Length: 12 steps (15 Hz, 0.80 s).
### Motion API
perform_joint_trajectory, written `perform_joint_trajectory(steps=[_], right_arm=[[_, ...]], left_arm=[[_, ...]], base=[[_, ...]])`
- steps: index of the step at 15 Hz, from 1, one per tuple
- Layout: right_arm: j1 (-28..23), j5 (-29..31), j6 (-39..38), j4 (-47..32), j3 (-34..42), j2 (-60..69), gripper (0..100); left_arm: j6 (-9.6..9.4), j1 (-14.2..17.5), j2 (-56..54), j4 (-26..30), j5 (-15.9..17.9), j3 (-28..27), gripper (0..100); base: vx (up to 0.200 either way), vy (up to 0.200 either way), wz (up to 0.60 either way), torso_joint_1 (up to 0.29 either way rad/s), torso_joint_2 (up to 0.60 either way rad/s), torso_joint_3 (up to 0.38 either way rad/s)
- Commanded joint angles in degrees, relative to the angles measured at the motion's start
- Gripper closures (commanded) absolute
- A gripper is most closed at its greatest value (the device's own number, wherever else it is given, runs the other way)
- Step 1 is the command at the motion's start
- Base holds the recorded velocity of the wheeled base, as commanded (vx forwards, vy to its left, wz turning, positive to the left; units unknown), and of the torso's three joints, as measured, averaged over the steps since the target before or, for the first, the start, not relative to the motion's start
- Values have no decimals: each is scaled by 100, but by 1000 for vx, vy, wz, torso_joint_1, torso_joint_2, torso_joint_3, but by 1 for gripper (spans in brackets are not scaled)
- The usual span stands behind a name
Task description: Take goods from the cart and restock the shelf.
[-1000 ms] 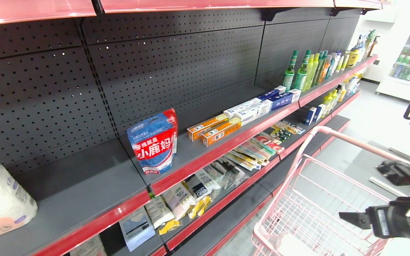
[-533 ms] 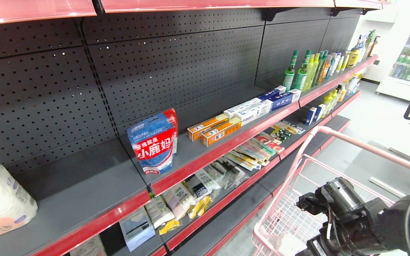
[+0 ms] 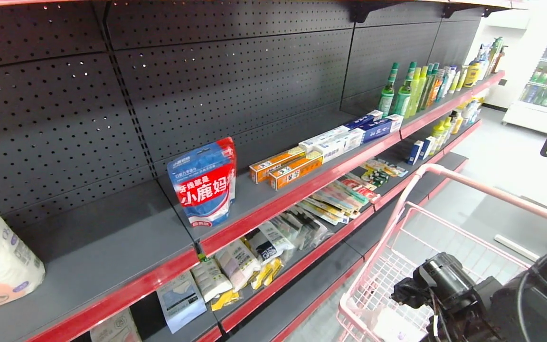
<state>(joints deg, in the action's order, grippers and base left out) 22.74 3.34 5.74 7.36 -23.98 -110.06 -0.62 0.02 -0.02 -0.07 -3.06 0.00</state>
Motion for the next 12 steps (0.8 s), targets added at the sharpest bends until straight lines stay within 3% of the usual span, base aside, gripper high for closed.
perform_joint_trajectory(steps=[1,6,12], right_arm=[[-6,0,94,2,-37,-112,0],[-120,79,472,406,-107,-429,0],[-867,97,1315,503,-221,-578,0]], left_arm=[[1,-2,2,-1,-2,0,0],[1,-2,2,-1,-2,0,0],[1,-2,2,-1,-2,0,0]], base=[[0,0,0,-139,334,178],[0,0,0,-149,339,187],[0,0,0,-120,275,156]])
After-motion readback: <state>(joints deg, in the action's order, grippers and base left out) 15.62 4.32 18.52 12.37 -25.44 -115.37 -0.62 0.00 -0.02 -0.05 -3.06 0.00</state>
